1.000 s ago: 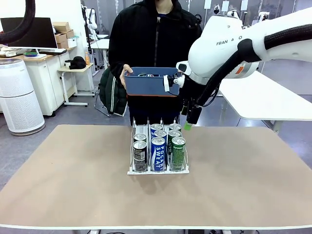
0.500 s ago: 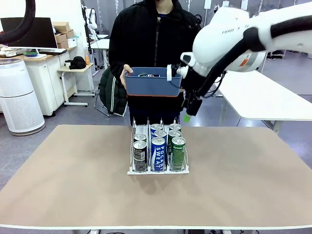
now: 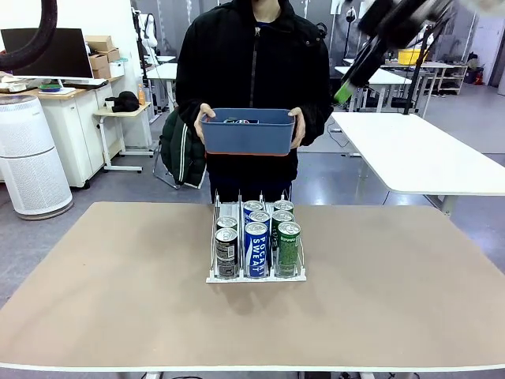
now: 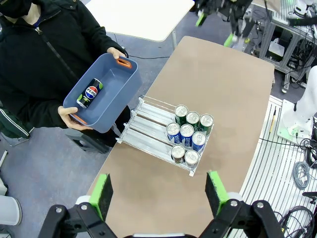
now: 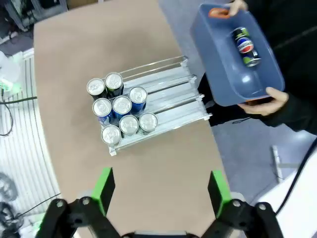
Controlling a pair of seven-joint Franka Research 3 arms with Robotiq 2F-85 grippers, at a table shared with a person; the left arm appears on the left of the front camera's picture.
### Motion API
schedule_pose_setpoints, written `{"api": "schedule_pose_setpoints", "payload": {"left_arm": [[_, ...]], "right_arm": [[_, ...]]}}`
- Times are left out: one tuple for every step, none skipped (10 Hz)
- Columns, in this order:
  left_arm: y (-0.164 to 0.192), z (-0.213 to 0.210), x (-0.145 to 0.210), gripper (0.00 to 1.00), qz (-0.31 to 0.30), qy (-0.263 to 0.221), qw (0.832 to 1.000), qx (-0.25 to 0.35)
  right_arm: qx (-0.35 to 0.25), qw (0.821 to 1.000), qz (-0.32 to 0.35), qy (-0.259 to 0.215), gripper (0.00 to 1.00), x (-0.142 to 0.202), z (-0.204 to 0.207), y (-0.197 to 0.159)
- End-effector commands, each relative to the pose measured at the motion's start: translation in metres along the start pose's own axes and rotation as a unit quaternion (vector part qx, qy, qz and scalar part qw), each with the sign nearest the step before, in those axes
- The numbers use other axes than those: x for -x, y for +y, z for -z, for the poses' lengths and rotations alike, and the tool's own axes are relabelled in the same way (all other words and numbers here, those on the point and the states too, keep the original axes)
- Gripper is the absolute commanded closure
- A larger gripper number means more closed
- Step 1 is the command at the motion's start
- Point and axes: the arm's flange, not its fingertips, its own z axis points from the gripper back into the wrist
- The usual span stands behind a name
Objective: Fill the beverage cans into the dispenser.
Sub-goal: Pick up the Pepsi coke handed by the human.
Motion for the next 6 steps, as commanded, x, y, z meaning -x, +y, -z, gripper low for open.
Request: {"api": "schedule_pose_setpoints", "payload": {"left_arm": [[-0.001, 0.000, 0.000, 0.00, -0.003, -0.003, 1.000, 0.003], [-0.001, 0.000, 0.000, 0.00, -0.003, -0.003, 1.000, 0.003], [-0.001, 0.000, 0.000, 0.00, -0.003, -0.003, 1.000, 0.003], [-0.001, 0.000, 0.000, 0.00, -0.003, -0.003, 1.000, 0.003], [-0.001, 0.000, 0.000, 0.00, -0.003, -0.003, 1.000, 0.003], [-0.001, 0.000, 0.000, 0.00, -0.003, -0.003, 1.000, 0.003]], "right_arm": [[-0.031, 0.999, 0.010, 0.013, 0.00, -0.015, -0.039, -0.024], [-0.024, 0.999, 0.029, 0.018, 0.00, -0.023, -0.065, -0.031], [-0.018, 0.999, 0.037, 0.017, 0.00, -0.030, -0.088, -0.039], [-0.038, 0.999, 0.024, 0.014, 0.00, -0.035, -0.108, -0.043], [-0.033, 0.999, 0.031, 0.005, 0.00, -0.035, -0.124, -0.048], [-0.011, 0.998, 0.058, -0.012, 0.00, -0.032, -0.143, -0.056]]}}
